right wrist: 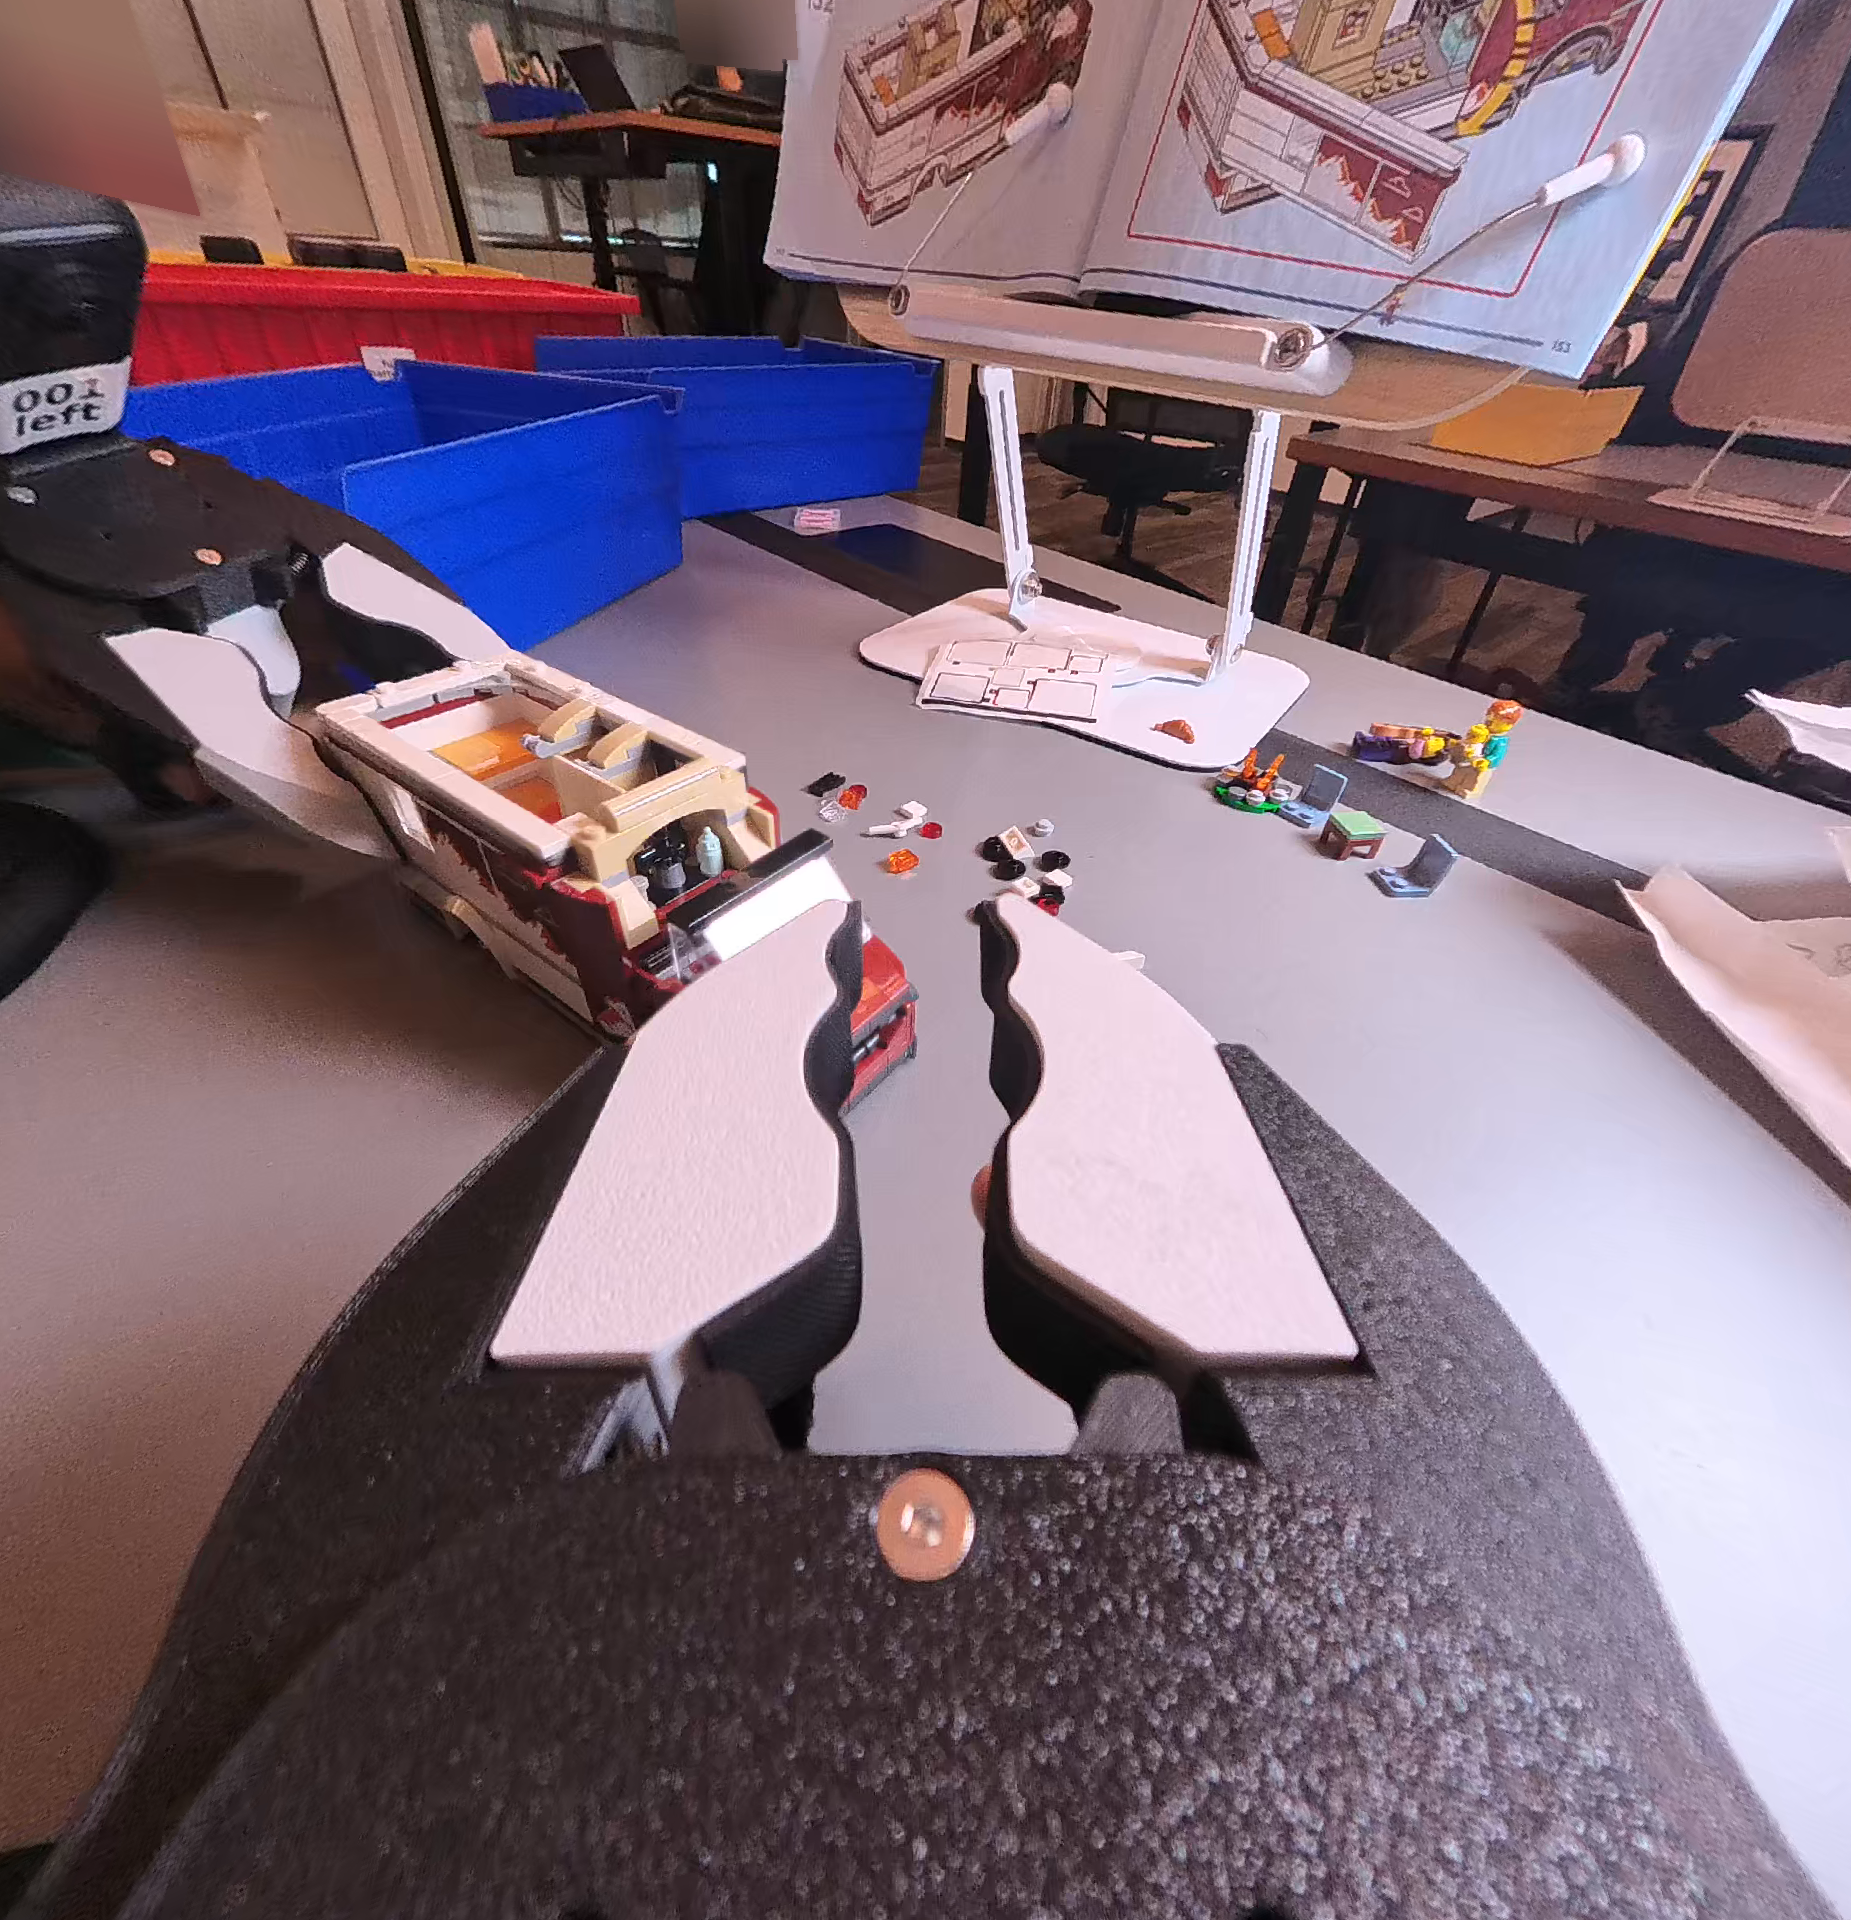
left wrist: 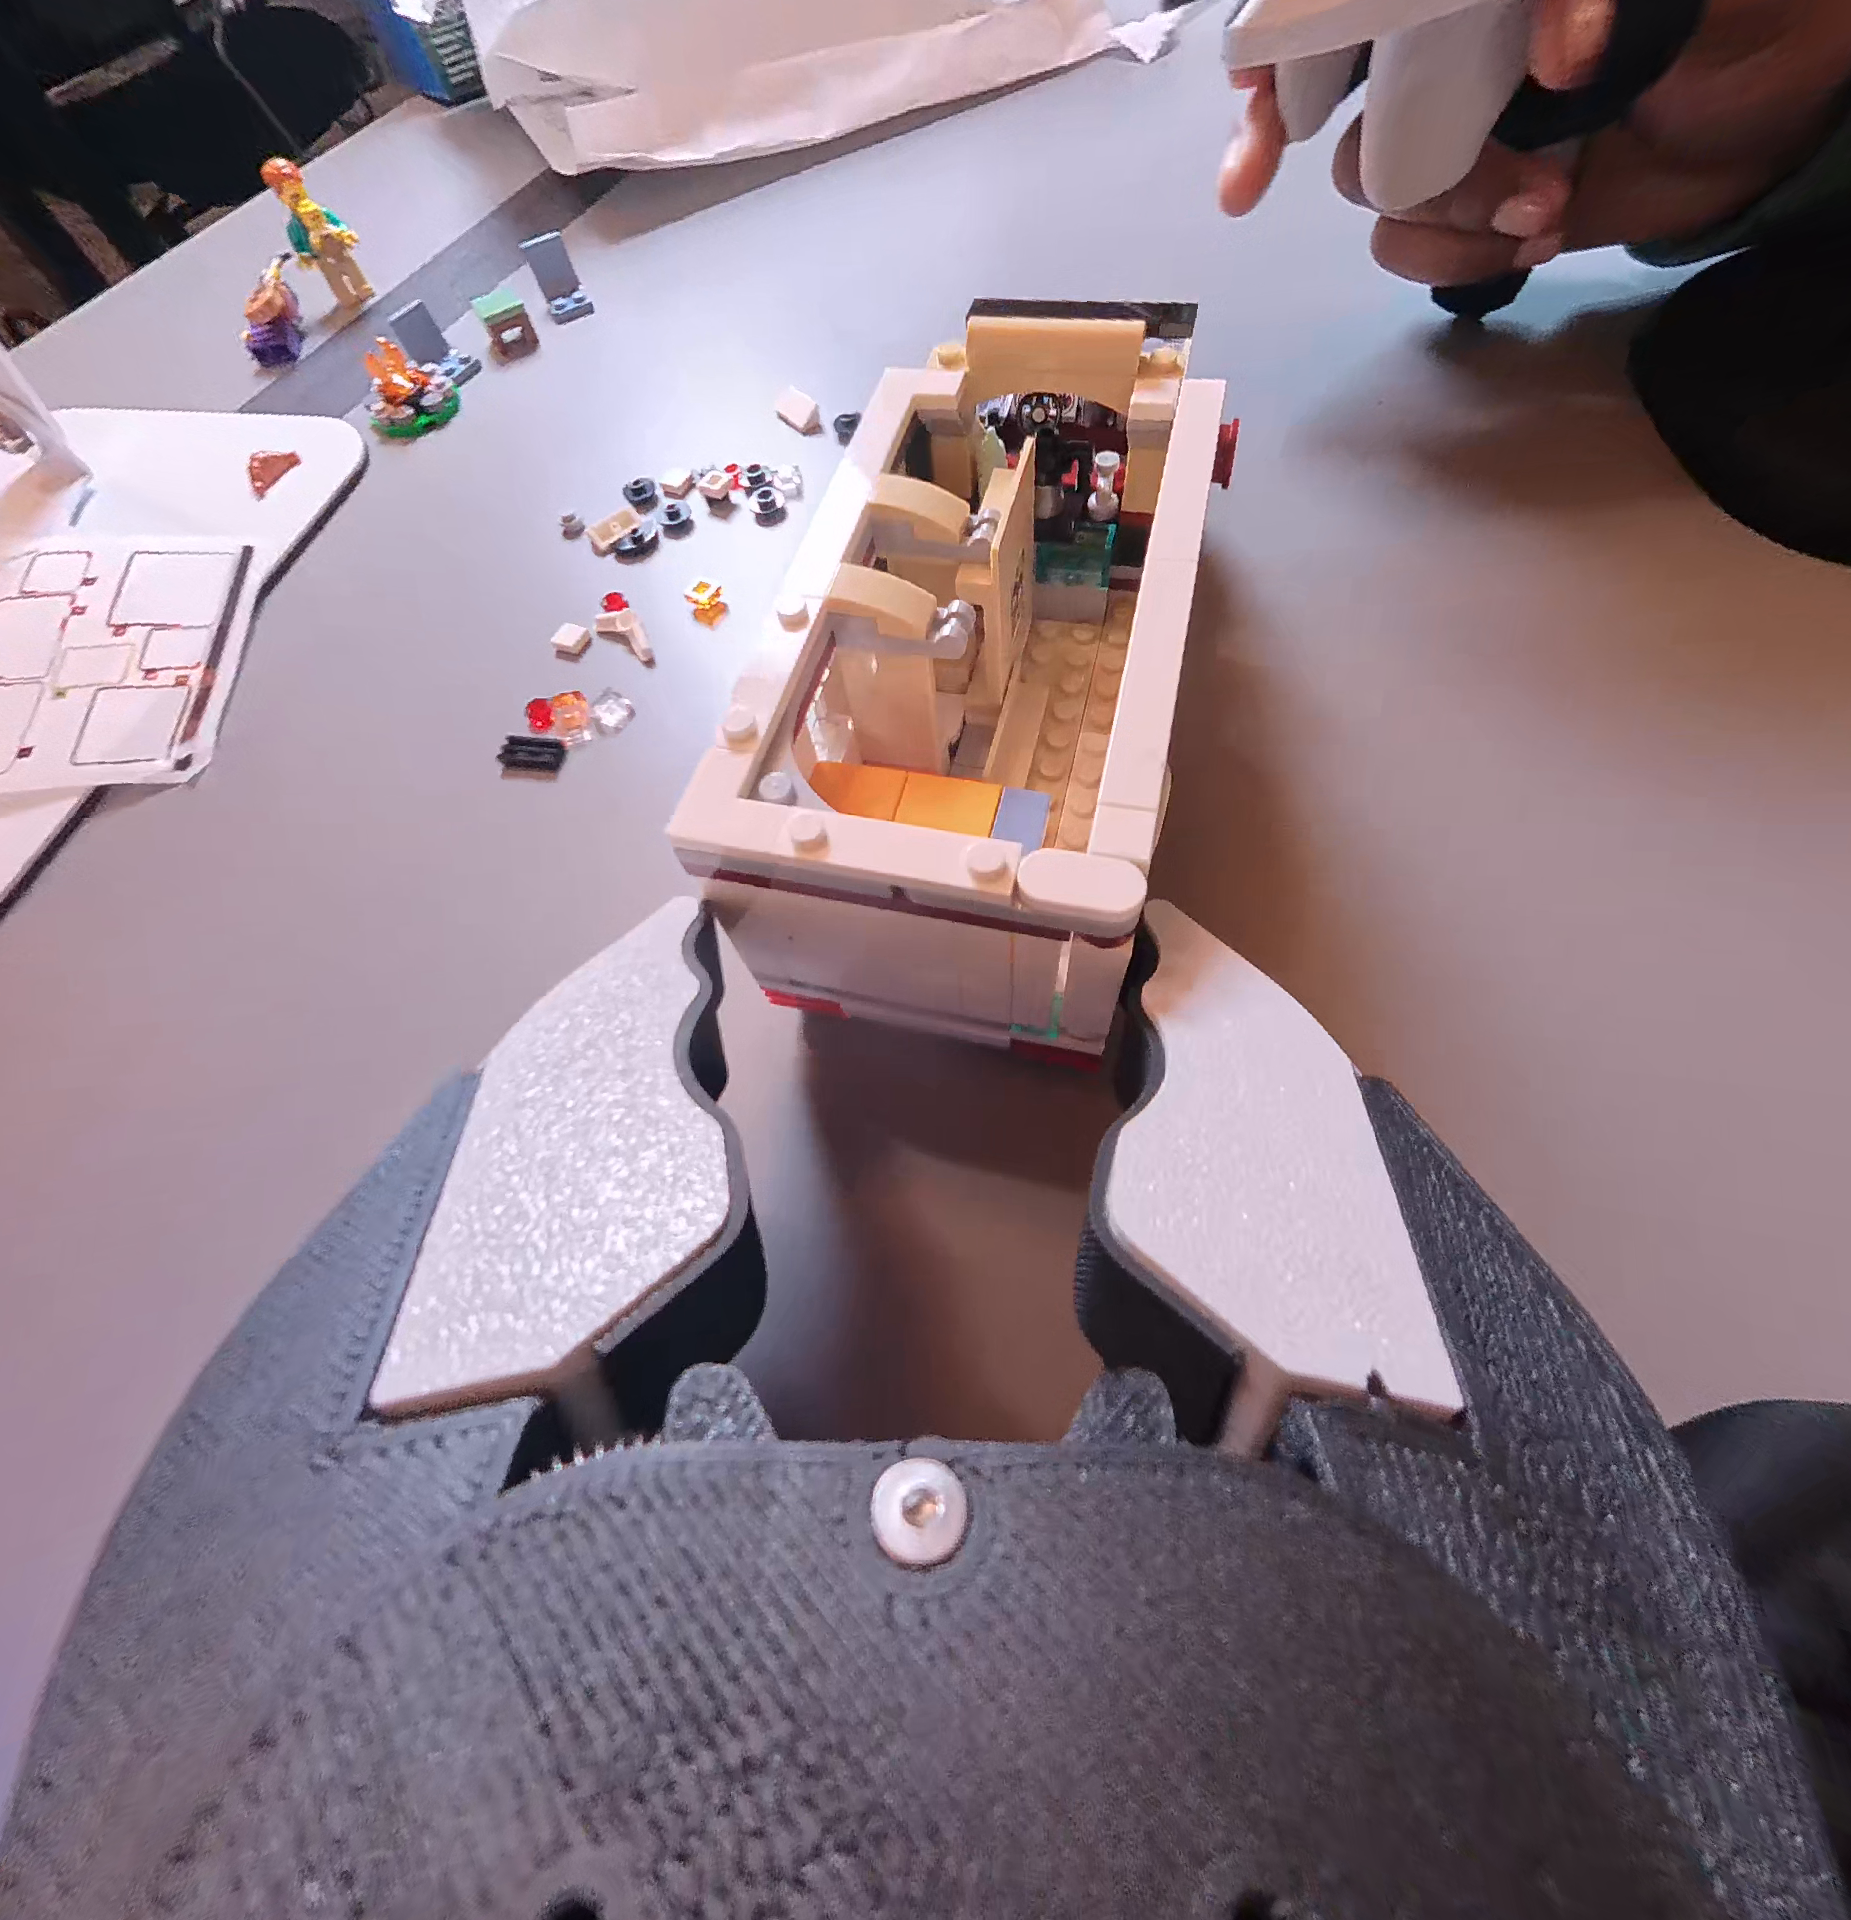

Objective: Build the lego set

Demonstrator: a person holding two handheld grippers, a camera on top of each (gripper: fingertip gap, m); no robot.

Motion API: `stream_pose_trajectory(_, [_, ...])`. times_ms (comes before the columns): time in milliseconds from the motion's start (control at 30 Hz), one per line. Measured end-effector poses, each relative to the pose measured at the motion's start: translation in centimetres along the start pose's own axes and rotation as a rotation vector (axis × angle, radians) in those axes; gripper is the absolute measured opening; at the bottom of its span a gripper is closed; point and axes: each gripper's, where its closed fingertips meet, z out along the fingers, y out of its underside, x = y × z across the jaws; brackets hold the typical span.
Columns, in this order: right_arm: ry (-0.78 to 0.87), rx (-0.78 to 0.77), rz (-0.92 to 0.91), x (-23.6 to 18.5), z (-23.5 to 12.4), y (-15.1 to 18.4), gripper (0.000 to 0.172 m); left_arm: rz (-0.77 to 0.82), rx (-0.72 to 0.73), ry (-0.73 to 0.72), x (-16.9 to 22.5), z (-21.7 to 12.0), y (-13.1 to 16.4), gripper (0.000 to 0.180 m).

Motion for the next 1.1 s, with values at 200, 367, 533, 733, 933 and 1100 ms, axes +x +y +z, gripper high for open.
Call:
stream_pose_trajectory(200, [0.018,0.016,-0.011,0.1,0.0,-0.2,0.021,-0.033,0.131,0.006,0.2,-2.0,-1.8,0.087])
stream_pose_trajectory(367, [0.035,0.036,-0.015,0.4,-0.1,-0.5,0.022,-0.054,0.439,-0.087,-1.0,-6.4,-6.8,0.052])
stream_pose_trajectory(533, [0.034,0.079,-0.039,0.2,0.0,-1.0,0.021,-0.072,0.611,-0.304,-3.3,-10.3,-8.5,0.000])
stream_pose_trajectory(733, [0.170,0.114,-0.073,2.1,0.5,-2.3,0.000,-0.151,0.597,-0.535,-6.6,-12.2,-7.1,0.000])
stream_pose_trajectory(933, [0.253,0.130,-0.135,4.1,4.4,-5.9,0.000,-0.155,0.563,-0.597,-7.5,-11.6,-6.3,0.000])
stream_pose_trajectory(1100, [0.285,0.200,-0.138,7.4,11.8,-11.5,0.000,-0.093,0.484,-0.577,-7.0,-9.6,-5.1,0.000])
